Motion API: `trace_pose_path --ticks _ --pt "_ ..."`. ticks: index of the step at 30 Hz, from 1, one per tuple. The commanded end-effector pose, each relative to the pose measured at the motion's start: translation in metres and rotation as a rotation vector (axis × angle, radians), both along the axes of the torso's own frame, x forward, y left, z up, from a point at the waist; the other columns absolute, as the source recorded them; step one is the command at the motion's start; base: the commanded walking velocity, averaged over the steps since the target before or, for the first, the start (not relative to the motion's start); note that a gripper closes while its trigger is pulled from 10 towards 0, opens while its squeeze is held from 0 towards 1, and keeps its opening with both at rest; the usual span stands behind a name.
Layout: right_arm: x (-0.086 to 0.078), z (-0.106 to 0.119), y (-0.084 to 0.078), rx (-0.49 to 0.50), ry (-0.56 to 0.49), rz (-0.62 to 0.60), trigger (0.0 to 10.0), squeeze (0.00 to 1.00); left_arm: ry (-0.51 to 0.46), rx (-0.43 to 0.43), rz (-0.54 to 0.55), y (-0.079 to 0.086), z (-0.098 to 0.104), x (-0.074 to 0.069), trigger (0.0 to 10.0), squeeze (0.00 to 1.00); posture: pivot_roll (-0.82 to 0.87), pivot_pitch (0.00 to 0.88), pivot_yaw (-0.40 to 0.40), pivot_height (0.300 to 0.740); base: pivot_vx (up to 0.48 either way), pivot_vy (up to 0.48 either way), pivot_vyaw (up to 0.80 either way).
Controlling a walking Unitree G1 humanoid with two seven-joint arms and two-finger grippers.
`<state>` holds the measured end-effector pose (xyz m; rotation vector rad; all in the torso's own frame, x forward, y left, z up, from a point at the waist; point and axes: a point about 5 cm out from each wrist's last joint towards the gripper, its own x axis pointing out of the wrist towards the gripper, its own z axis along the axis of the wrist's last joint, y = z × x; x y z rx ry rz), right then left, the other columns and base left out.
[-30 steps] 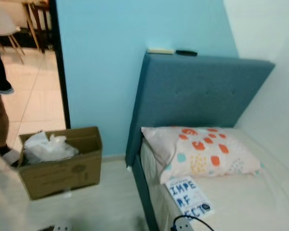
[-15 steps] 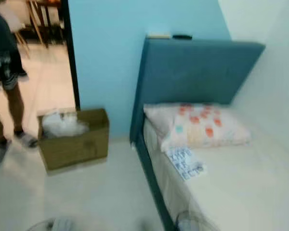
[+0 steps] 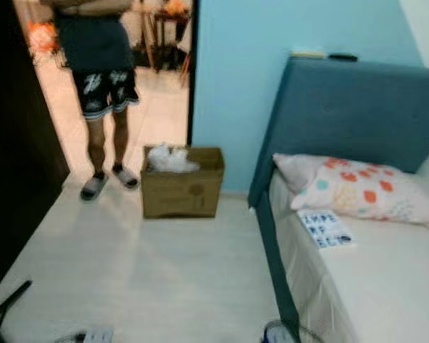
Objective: Clean up the room
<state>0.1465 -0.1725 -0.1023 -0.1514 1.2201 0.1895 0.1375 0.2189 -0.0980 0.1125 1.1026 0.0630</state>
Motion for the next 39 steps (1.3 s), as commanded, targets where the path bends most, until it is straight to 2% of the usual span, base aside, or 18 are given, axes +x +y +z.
trace_pose_path --ticks 1,23,30,39 --pt "-0.0038 -0.0016 0.0016 -0.007 0.010 -0.018 10.0 0.00 0.008 0.001 -0.008 0.0008 -0.0004 -0.0015 10.0 0.00 0.21 0.000 -0.101 0.740 -0.435 0.000 0.00" --pt "-0.0047 -0.0022 0.0037 -0.021 0.019 -0.026 10.0 0.00 0.012 -0.003 -0.003 0.0030 -0.0011 -0.0054 10.0 0.00 0.22 0.000 -0.105 0.740 -0.398 0.000 0.00" --pt "-0.0048 -0.0024 0.0044 -0.026 0.020 -0.020 10.0 0.00 0.003 -0.012 -0.003 0.0045 -0.0006 -0.0054 10.0 0.00 0.22 0.000 -0.101 0.740 0.000 0.000 -0.60" --pt "0.0014 0.0002 0.0014 -0.012 -0.008 -0.025 10.0 0.00 -0.014 -0.023 -0.006 0.0009 0.0008 0.0007 10.0 0.00 0.22 0.000 -0.113 0.740 0.000 0.000 0.00"
